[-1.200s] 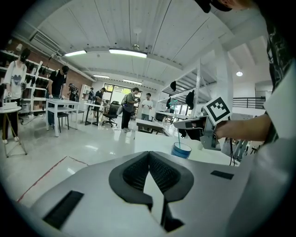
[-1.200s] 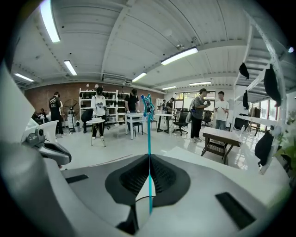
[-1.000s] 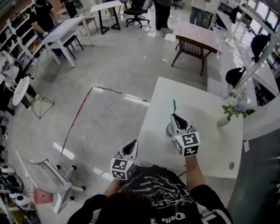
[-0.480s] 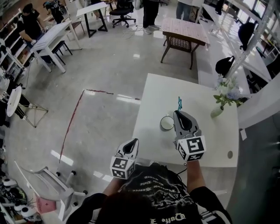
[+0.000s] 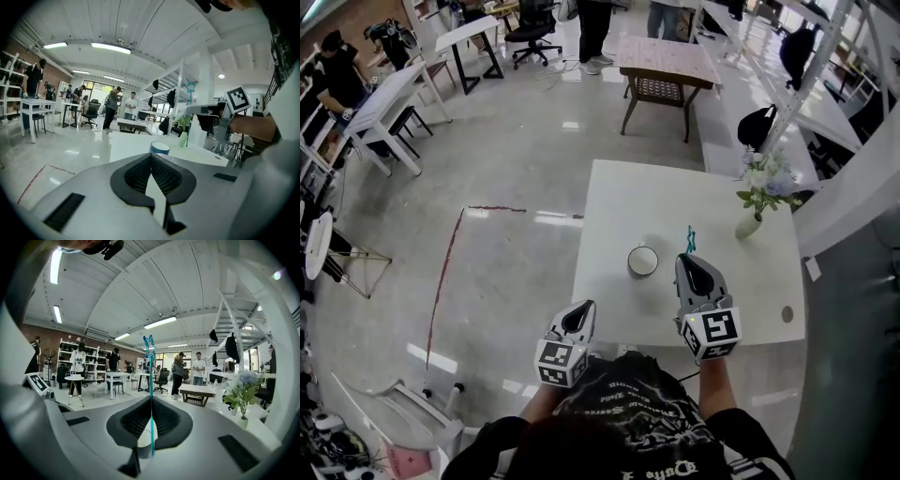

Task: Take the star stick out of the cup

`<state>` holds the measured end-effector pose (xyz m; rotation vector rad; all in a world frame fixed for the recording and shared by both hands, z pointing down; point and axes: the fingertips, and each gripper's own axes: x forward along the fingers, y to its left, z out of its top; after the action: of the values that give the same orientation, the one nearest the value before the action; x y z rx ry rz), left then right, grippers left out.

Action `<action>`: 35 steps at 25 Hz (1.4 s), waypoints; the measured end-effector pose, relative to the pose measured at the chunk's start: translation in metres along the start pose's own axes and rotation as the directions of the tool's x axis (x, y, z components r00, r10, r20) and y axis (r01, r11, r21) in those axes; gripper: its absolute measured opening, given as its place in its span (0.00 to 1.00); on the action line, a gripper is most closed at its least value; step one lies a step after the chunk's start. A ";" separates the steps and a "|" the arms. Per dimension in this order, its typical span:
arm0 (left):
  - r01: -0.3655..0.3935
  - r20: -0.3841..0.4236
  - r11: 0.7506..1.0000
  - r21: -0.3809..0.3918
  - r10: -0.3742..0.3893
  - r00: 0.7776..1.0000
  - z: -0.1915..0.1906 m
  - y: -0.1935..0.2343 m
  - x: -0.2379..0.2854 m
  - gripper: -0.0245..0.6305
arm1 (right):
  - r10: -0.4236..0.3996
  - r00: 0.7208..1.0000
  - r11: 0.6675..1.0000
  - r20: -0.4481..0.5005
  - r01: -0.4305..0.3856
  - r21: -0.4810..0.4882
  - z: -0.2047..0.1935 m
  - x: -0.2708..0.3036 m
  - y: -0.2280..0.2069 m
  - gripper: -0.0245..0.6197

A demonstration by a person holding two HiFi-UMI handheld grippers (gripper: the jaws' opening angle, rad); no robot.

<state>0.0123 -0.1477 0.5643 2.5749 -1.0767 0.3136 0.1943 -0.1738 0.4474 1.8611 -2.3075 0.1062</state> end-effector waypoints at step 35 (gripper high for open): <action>0.124 -0.020 0.992 0.012 -0.124 0.992 -0.003 -0.029 -0.002 0.07 | -0.119 0.972 0.977 -0.203 0.151 0.150 -0.113 -0.079 0.022 0.06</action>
<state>0.0320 -0.1261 0.5600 2.6303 -0.9055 0.3149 0.1993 -0.0748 0.5454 1.9803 -2.0915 0.4513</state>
